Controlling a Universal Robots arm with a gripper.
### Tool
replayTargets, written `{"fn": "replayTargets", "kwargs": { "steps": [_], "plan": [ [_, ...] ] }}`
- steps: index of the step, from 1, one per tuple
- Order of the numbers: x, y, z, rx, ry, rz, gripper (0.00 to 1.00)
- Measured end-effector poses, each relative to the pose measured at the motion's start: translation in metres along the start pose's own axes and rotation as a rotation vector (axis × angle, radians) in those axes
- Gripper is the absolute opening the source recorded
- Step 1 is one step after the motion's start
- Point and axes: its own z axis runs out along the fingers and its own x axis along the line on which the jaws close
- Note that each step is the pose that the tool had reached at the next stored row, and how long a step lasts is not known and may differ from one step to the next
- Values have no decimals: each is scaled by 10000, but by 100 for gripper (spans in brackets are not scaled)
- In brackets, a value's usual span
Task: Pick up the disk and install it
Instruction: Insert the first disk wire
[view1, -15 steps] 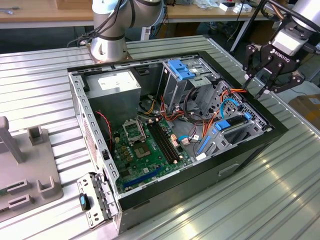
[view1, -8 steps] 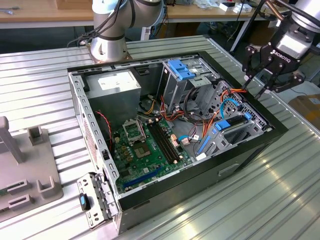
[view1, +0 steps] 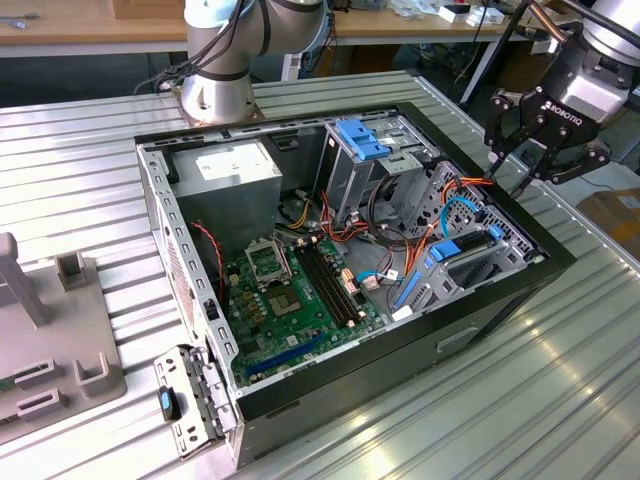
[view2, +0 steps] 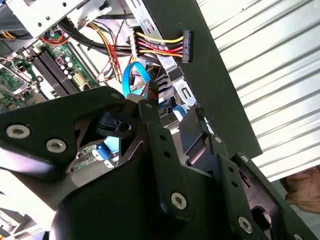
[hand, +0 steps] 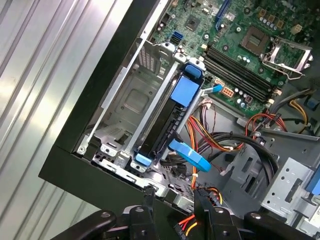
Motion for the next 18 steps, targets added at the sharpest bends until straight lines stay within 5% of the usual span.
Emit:
{"fn": "replayTargets", "kwargs": {
  "steps": [1,3,7,13,18],
  "plan": [
    [0,1,0,66,34,-121,44],
    [0,0,1,339,180,-568,44],
    [0,0,1,602,316,-1099,44],
    [1,1,24,583,214,-2799,44],
    [1,1,26,583,205,-2879,44]
  ]
}}
